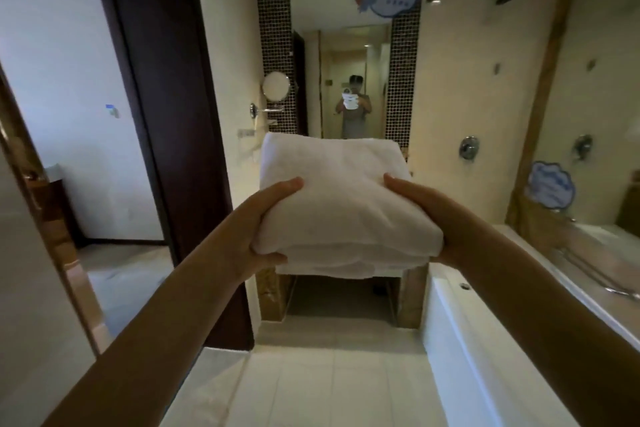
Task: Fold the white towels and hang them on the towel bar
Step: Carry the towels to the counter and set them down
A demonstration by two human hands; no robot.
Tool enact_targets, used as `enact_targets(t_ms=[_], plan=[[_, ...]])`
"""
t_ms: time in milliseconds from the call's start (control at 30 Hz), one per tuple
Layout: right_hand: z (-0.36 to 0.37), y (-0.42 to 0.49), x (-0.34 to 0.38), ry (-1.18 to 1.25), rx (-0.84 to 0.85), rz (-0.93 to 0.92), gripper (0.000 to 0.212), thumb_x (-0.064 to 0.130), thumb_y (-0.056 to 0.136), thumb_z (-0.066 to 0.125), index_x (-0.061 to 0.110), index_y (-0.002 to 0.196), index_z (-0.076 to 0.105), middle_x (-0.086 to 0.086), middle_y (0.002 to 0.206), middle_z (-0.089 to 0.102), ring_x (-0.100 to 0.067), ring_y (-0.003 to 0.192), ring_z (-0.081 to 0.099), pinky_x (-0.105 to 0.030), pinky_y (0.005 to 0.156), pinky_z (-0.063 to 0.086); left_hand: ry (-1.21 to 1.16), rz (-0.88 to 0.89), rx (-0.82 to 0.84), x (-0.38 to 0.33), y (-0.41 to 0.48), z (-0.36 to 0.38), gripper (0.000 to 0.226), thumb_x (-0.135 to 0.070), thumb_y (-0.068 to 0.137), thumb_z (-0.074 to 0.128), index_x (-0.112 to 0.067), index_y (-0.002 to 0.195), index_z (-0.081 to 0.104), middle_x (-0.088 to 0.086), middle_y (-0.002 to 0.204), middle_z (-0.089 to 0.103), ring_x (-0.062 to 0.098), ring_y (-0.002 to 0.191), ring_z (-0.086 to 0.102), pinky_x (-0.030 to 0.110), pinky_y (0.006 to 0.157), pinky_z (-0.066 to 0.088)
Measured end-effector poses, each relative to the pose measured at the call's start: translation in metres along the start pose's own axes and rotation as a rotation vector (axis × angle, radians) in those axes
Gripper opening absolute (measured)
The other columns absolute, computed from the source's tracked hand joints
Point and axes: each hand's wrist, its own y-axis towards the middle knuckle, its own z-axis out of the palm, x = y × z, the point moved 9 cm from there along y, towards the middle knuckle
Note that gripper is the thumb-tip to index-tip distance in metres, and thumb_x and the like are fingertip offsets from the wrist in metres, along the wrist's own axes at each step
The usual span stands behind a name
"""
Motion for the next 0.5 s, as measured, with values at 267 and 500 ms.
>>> enact_targets(t_ms=[267,500], plan=[[-0.021,-0.040,-0.002,0.056,-0.056,0.013,0.058,0.050,0.064,0.072,0.018,0.112,0.062,-0.010,0.095,0.074,-0.024,0.082,0.073,-0.034,0.063,0.057,0.002,0.017,0.143,0.009,0.016,0.030,0.031,-0.030,0.076,0.071,-0.025,0.103,0.057,0.000,0.093,0.057,0.014,0.084,0.063,0.023,0.045,0.052],[-0.021,-0.038,-0.001,0.057,-0.044,0.027,0.062,0.051,0.070,0.069,0.019,0.122,0.056,-0.011,0.099,0.074,-0.025,0.086,0.072,-0.036,0.064,0.057,-0.021,-0.051,0.127,0.015,0.023,0.028,0.046,-0.038,0.059,0.075,-0.026,0.099,0.056,0.008,0.097,0.059,0.027,0.086,0.060,0.036,0.053,0.054]])
